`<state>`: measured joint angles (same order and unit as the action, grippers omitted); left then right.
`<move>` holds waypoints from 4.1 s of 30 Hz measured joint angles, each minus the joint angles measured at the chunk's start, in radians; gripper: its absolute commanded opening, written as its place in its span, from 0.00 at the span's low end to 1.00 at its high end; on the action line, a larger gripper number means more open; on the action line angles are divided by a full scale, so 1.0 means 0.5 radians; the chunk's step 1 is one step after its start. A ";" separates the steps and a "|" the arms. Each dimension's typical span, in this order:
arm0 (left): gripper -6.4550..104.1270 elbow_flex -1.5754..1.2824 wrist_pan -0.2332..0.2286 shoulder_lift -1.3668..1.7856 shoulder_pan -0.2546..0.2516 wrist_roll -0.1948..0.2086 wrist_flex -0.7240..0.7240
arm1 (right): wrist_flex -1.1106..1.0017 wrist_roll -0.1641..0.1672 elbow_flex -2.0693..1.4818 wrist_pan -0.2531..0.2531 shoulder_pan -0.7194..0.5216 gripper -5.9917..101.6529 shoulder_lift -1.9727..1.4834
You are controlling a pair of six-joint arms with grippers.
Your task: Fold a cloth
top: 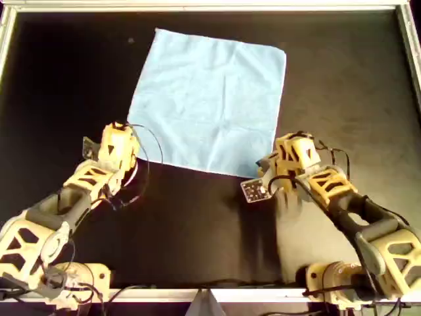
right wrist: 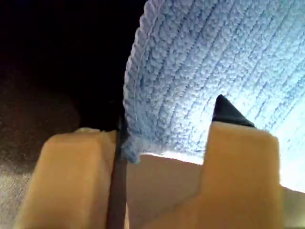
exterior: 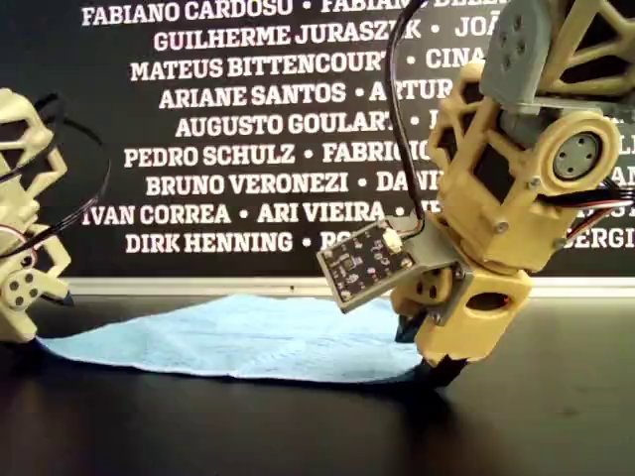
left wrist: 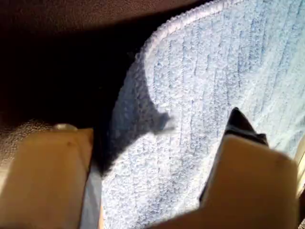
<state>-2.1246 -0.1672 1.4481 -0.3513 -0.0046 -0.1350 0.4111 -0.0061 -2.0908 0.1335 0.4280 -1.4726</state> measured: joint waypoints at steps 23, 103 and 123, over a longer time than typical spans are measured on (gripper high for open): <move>0.04 0.046 0.021 -0.003 0.000 0.018 0.003 | 0.000 0.000 0.000 0.000 0.000 0.09 0.000; 0.05 1.494 0.034 -0.785 -0.034 0.000 -0.049 | -0.012 0.028 1.967 0.000 -0.334 0.08 1.132; 0.05 2.605 0.028 -1.506 0.156 -0.325 -0.049 | -0.012 0.028 3.102 0.000 -0.396 0.08 1.807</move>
<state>-0.8222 -0.1534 0.6949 -0.2730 -0.1672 -0.1595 0.4050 0.0077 -0.5400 0.1335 0.2301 -0.5691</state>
